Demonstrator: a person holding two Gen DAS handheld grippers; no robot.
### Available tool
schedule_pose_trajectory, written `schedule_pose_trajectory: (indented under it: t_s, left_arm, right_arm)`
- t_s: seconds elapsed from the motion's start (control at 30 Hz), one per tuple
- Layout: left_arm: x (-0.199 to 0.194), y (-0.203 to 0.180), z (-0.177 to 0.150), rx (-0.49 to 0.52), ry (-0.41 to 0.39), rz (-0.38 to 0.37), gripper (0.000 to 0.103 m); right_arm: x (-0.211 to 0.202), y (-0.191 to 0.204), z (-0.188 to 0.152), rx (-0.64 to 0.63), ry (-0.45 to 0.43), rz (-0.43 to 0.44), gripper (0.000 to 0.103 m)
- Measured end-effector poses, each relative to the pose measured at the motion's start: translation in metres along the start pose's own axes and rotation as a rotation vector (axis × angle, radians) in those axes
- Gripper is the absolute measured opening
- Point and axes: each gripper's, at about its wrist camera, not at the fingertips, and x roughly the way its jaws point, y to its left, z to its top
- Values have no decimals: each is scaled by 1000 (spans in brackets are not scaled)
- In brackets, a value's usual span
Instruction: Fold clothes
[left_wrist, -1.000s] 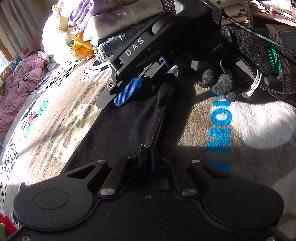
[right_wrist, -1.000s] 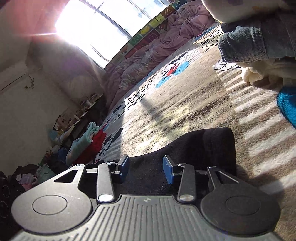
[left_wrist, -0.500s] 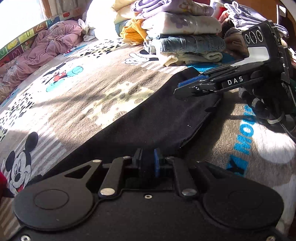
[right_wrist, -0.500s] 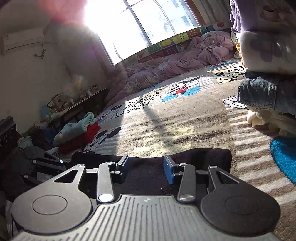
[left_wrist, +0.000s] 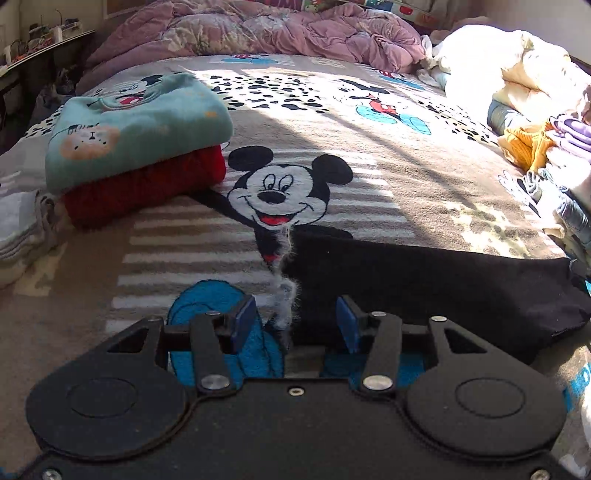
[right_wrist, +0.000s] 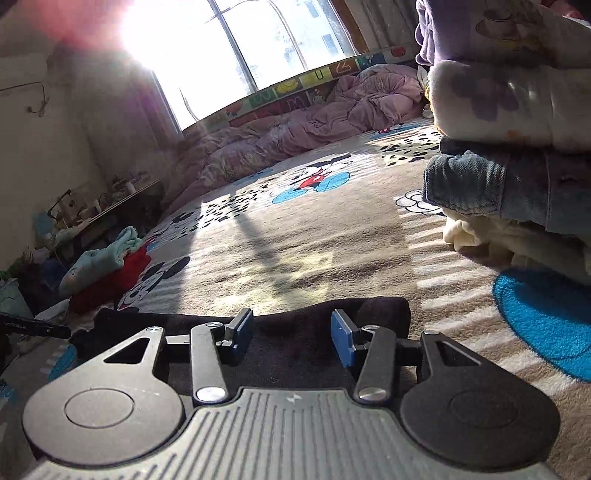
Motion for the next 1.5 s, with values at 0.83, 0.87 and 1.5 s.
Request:
schedule_pose_trajectory:
  t_s: [0.83, 0.87, 1.5]
  left_arm:
    - [33, 31, -72, -967, -206, -230, 32]
    - [35, 31, -73, -975, -209, -220, 30]
    - [-46, -170, -8, -151, -438, -182, 12]
  right_arm:
    - [-13, -43, -19, 112, 91, -91, 44]
    - [-13, -46, -19, 125, 93, -85, 44]
    - [-23, -89, -13, 397, 64, 108, 45]
